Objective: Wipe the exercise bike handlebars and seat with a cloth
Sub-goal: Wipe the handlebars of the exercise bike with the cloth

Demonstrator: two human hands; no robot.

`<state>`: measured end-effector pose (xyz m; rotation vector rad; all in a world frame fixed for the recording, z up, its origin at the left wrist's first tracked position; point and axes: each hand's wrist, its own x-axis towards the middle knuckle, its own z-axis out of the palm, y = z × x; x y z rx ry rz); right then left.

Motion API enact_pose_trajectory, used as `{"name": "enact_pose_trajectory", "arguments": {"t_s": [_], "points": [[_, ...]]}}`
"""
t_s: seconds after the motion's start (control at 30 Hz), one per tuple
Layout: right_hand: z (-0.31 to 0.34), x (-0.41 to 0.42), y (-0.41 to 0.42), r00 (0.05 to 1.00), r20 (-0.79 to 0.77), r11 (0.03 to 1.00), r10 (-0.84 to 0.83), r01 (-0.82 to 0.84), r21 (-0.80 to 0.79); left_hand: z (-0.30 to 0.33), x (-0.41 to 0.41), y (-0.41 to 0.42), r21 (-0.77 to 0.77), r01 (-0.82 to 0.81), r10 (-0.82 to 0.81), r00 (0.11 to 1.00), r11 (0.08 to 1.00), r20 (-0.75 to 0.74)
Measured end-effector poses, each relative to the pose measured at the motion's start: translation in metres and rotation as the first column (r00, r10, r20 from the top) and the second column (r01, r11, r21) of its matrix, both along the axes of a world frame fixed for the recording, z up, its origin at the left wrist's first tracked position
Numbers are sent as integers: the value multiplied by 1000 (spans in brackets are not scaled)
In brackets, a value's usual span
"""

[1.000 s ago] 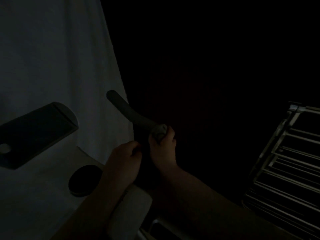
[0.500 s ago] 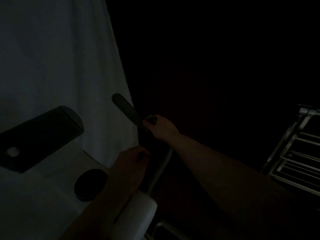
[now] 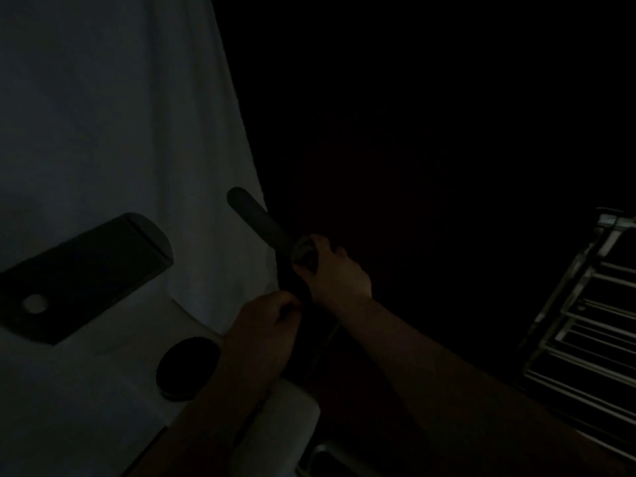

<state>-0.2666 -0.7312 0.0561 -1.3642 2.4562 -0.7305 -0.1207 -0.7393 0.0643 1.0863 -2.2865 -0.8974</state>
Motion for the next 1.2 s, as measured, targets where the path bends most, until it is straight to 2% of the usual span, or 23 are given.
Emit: {"name": "enact_pose_trajectory", "arguments": {"t_s": [0.1,0.13,0.2,0.23,0.3,0.37,0.47,0.5,0.63,0.67,0.8,0.93,1.1,1.2], "points": [[8,-7,-9,998,-56,996,-25,29,82,1,-4,-3,14,-7,7,1000,1000,13],[13,-11,-20,999,-54,992,5,2,123,-1,-6,-6,11,8,-9,997,1000,72],[20,-17,-34,995,40,983,89,-94,157,0,-7,-8,7,44,-44,969,999,242],[22,-17,-36,989,103,984,106,-119,134,-1,-6,-7,6,50,-49,963,999,266],[19,-13,-24,991,108,989,72,-85,119,-1,-3,-4,20,37,-39,990,999,136],[8,-5,-4,1000,-5,995,-9,10,99,5,0,1,41,0,-1,1000,999,19],[9,-9,-4,991,-131,993,-37,52,110,5,-3,4,6,0,0,1000,1000,-3],[13,-14,-11,993,-118,992,-28,43,122,6,-4,3,-15,4,-3,1000,1000,3],[19,-20,-34,989,149,995,4,-19,96,7,-3,0,7,29,-29,996,1000,84],[16,-20,-30,987,160,997,24,-36,69,6,-3,0,14,24,-25,995,1000,100],[1,-12,-3,994,61,996,86,-86,-1,9,-1,5,37,-5,5,1000,999,6],[3,-16,-19,985,-154,996,77,-68,60,6,-5,3,50,12,-15,999,999,45],[11,-16,-54,977,-138,986,162,-156,52,1,-7,0,7,-29,28,993,1000,112],[14,-12,-79,969,-183,984,163,-172,-33,3,-7,0,8,-48,47,992,999,120]]}}
